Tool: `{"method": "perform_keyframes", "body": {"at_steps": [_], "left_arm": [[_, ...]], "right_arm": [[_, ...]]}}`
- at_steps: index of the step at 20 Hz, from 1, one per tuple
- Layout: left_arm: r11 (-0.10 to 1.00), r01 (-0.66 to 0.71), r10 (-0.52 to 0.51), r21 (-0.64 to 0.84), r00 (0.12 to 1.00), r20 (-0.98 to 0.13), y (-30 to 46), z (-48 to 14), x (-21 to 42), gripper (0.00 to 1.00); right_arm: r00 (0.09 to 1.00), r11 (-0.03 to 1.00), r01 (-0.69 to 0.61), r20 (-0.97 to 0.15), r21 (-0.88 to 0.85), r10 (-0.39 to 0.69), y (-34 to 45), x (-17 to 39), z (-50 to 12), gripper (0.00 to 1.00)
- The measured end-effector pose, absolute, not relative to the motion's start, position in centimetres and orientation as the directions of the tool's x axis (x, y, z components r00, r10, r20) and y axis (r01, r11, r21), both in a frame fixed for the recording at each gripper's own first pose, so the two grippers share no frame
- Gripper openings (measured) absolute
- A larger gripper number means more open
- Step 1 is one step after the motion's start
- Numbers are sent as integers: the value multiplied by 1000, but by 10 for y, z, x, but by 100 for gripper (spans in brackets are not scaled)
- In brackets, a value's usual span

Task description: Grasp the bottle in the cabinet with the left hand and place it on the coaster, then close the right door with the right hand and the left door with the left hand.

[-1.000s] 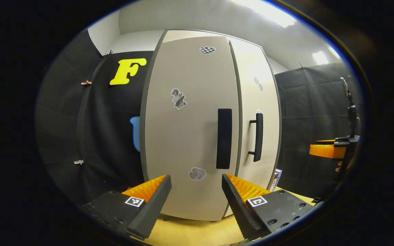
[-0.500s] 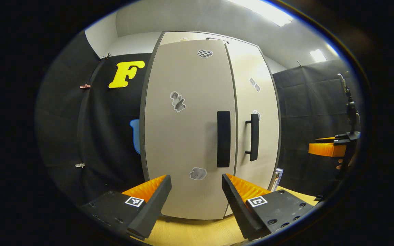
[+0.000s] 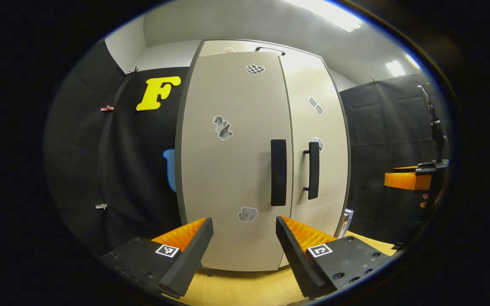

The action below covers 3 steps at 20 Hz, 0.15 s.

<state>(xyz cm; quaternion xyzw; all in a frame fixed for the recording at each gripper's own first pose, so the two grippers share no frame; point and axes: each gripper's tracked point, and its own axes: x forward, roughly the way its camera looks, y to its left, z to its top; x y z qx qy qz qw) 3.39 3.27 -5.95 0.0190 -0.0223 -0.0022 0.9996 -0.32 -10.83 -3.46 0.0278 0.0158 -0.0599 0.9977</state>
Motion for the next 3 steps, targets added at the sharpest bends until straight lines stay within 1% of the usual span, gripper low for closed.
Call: {"method": "perform_keyframes", "body": {"at_steps": [3], "left_arm": [[999, -25, 23, 41, 999, 42, 34, -60, 34, 94]], "right_arm": [[987, 983, 154, -52, 99, -150, -105, -5, -37, 98]]}}
